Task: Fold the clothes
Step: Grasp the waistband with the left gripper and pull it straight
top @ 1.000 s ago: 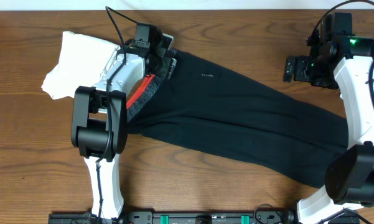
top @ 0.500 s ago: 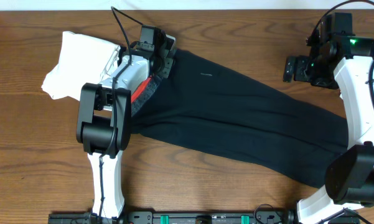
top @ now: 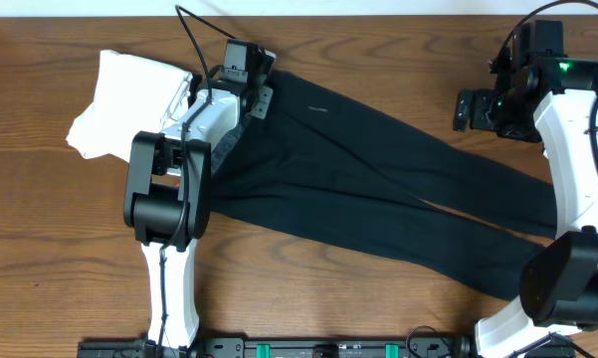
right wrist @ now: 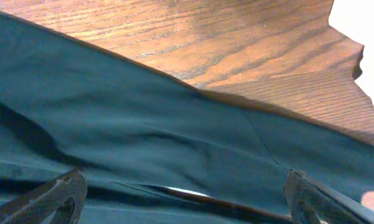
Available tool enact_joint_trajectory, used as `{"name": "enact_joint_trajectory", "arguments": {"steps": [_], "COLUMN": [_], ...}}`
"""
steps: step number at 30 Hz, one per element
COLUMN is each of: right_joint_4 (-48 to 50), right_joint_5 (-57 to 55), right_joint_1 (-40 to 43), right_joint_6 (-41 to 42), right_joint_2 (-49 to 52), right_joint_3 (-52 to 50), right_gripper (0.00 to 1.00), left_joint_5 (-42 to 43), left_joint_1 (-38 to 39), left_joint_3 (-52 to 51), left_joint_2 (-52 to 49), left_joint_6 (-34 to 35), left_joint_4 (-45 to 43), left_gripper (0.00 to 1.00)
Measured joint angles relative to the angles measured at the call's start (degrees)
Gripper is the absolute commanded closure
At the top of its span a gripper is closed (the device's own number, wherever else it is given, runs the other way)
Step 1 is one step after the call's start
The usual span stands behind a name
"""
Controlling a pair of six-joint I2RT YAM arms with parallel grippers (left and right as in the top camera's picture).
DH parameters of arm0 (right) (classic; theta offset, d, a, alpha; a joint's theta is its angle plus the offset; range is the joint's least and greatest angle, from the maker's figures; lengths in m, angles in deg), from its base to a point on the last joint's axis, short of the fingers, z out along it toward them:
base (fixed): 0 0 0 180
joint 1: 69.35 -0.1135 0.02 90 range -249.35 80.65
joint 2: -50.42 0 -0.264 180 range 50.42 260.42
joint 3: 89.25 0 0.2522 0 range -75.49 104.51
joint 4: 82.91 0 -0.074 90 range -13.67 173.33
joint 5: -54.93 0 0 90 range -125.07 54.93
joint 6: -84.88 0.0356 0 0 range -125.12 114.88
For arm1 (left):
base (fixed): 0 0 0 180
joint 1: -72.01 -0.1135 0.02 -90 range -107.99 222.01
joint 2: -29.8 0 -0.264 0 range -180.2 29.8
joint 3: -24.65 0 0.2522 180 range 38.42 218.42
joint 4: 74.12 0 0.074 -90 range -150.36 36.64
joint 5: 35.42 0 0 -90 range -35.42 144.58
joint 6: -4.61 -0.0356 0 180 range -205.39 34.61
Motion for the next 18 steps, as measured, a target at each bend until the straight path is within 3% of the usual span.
{"name": "enact_joint_trajectory", "arguments": {"steps": [6, 8, 11, 18], "right_joint_4": [0.00, 0.00, 0.00, 0.00], "right_joint_5": [0.00, 0.00, 0.00, 0.00], "right_joint_1": [0.00, 0.00, 0.00, 0.00], "right_joint_6": [0.00, 0.00, 0.00, 0.00], "right_joint_2": [0.00, 0.00, 0.00, 0.00], "right_joint_3": [0.00, 0.00, 0.00, 0.00], "right_gripper": [0.01, 0.01, 0.01, 0.01], "left_joint_5": [-5.79, -7.06, -8.09, -8.57], "left_joint_1": [-0.85, -1.64, -2.97, -4.15], "left_joint_3": [0.00, 0.00, 0.00, 0.00], "left_joint_2": [0.00, 0.00, 0.00, -0.02], "left_joint_6": [3.17, 5.09, 6.88, 8.81], "left_joint_4": [-0.44, -0.52, -1.36, -6.29], "left_gripper": [0.57, 0.52, 0.33, 0.18]}}
